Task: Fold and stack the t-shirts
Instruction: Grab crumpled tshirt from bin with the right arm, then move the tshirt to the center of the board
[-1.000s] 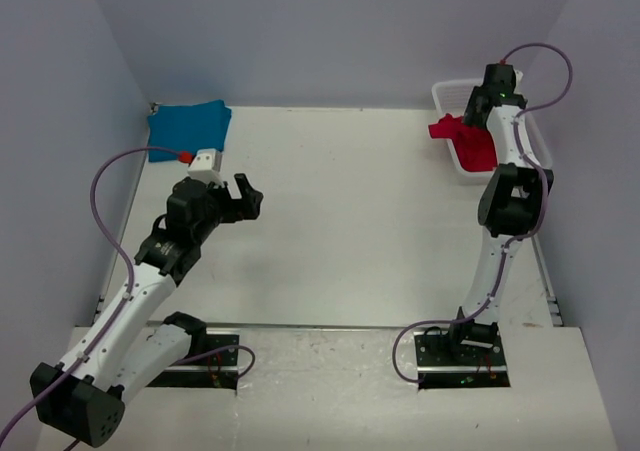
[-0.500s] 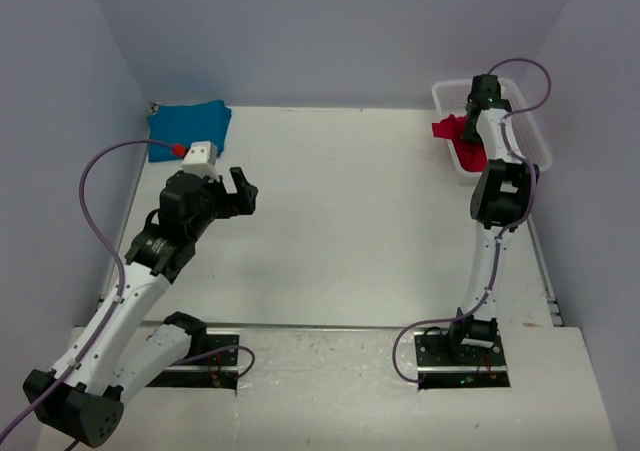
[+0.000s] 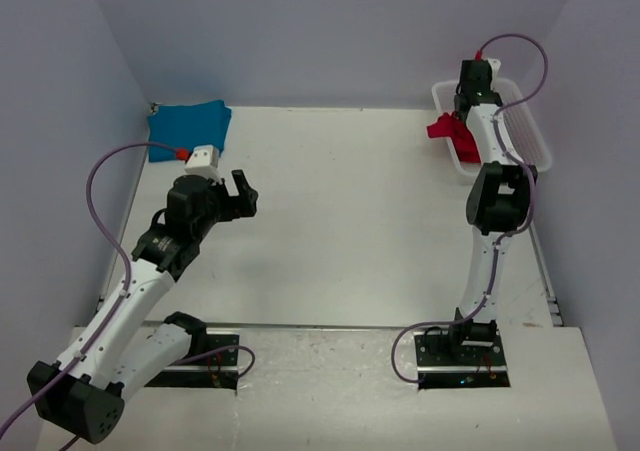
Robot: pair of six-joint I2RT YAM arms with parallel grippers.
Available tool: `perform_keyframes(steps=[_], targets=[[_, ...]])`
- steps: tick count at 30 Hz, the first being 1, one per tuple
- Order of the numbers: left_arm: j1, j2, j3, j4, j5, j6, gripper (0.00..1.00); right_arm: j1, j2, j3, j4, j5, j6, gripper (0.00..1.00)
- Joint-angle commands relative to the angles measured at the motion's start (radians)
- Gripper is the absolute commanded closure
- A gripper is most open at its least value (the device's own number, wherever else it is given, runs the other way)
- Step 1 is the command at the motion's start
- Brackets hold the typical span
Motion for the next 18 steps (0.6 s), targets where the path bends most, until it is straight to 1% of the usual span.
perform_keyframes(steps=[1, 4, 6, 8, 10, 11, 14, 17, 18], targets=[[-0.003, 0.045, 0.003, -0.006, -0.072, -0.048, 0.00, 0.087, -0.224, 0.043, 0.155, 0.119, -0.062, 1.00], [-0.003, 0.082, 0.004, -0.017, -0.054, -0.057, 0.00, 0.114, -0.300, 0.094, 0.163, 0.160, -0.123, 1.00], [-0.002, 0.105, 0.006, -0.008, -0.042, -0.060, 0.00, 0.130, -0.337, 0.142, 0.151, 0.150, -0.155, 1.00], [0.000, 0.144, 0.044, -0.028, -0.077, -0.058, 0.00, 0.159, -0.392, 0.195, 0.129, 0.101, -0.233, 1.00], [0.006, 0.174, 0.076, -0.064, -0.144, -0.069, 0.00, 0.188, -0.447, 0.232, 0.079, 0.061, -0.266, 1.00], [0.009, 0.188, 0.118, -0.084, -0.163, -0.077, 0.00, 0.205, -0.475, 0.225, 0.072, 0.047, -0.283, 1.00], [0.020, 0.224, 0.161, -0.104, -0.183, -0.081, 0.00, 0.301, -0.596, 0.177, 0.089, 0.050, -0.341, 1.00], [0.041, 0.223, 0.196, -0.132, -0.219, -0.074, 0.00, 0.355, -0.694, 0.185, 0.063, 0.036, -0.353, 1.00], [0.055, 0.215, 0.202, -0.150, -0.251, -0.071, 0.00, 0.392, -0.716, 0.189, 0.048, 0.038, -0.359, 1.00]])
